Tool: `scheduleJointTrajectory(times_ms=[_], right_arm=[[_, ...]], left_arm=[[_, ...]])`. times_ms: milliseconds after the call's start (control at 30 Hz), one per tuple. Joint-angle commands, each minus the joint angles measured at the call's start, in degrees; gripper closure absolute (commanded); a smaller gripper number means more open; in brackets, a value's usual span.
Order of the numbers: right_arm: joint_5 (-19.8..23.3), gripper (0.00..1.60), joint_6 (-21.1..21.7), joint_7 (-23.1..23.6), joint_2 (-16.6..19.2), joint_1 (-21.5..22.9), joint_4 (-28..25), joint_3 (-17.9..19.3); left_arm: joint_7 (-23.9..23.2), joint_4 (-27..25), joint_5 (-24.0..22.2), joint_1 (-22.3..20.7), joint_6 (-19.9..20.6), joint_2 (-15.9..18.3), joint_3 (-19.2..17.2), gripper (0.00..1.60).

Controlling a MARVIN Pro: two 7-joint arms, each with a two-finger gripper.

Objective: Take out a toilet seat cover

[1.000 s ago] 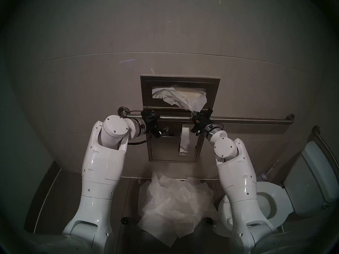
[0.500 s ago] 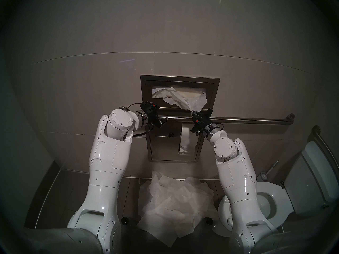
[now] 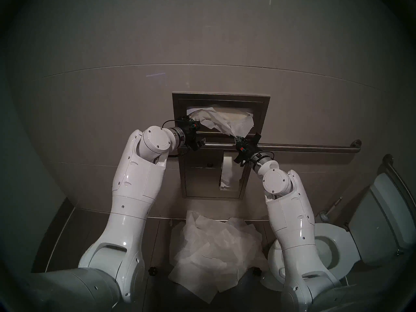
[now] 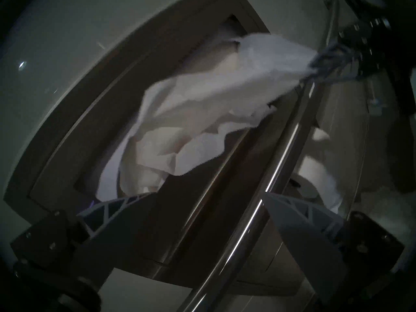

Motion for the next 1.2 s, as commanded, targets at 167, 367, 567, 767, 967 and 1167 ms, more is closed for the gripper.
scheduleJointTrajectory(times_ms=[167, 367, 567, 767, 967, 1167], right_arm=[[-0.4, 1.60, -0.4, -0.6, -0.1, 1.7, -2.1, 0.0], [-0.6, 1.60, -0.5, -0.5, -0.2, 1.7, -2.1, 0.1], [-0.8, 1.60, -0.5, -0.5, -0.3, 1.7, -2.2, 0.2], [-1.1, 1.60, -0.6, -0.5, -0.5, 1.6, -2.4, 0.4], [-1.2, 1.60, -0.6, -0.5, -0.6, 1.6, -2.5, 0.5], [-1.3, 1.60, -0.7, -0.4, -0.8, 1.7, -2.4, 0.6]], left_arm=[[4.9, 4.3, 5.7, -7.9, -6.1, 1.8, 2.2, 0.00], [5.8, 2.3, 5.6, -8.9, -7.8, 1.4, 2.6, 0.00], [6.0, 0.3, 5.9, -8.6, -9.3, 1.1, 3.5, 0.00], [6.6, 3.1, 6.9, -9.4, -11.1, 1.7, 4.6, 0.00], [7.0, 5.6, 8.1, -10.4, -12.4, 2.2, 5.6, 0.00], [8.2, 8.9, 9.5, -12.4, -13.1, 2.2, 5.9, 0.00]])
